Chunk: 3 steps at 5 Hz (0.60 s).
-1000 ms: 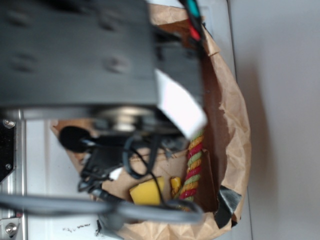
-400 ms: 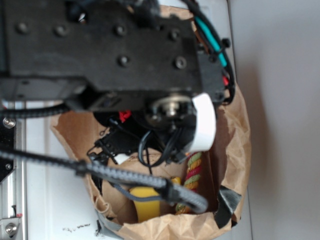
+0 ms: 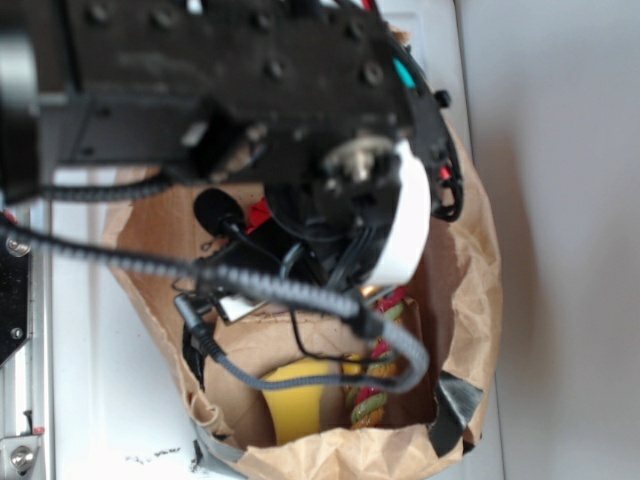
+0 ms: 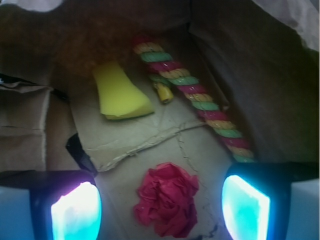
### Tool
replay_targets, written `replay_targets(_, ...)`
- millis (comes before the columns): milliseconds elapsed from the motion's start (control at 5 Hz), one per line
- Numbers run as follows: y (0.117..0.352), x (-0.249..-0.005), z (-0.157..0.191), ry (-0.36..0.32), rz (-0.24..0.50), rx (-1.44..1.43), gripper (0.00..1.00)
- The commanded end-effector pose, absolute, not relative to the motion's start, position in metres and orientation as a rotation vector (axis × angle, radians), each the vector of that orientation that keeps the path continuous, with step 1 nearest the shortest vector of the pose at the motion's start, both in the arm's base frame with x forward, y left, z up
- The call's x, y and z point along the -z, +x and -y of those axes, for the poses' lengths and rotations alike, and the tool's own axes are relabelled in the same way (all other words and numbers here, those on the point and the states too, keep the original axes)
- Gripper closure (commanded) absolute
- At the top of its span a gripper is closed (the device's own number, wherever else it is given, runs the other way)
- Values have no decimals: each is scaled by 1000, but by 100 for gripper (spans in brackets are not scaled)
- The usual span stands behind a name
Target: Grab the multicolored rope.
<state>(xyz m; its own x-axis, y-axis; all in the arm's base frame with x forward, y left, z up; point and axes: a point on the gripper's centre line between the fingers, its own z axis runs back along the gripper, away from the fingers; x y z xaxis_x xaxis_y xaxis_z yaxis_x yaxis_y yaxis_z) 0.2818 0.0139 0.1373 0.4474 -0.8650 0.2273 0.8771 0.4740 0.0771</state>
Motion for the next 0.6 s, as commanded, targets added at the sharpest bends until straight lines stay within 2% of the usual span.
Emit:
replay_targets(0,286,-156,-10,1,285,1100,0)
replay_targets(400,308,-158,-17,60,306,1059,0)
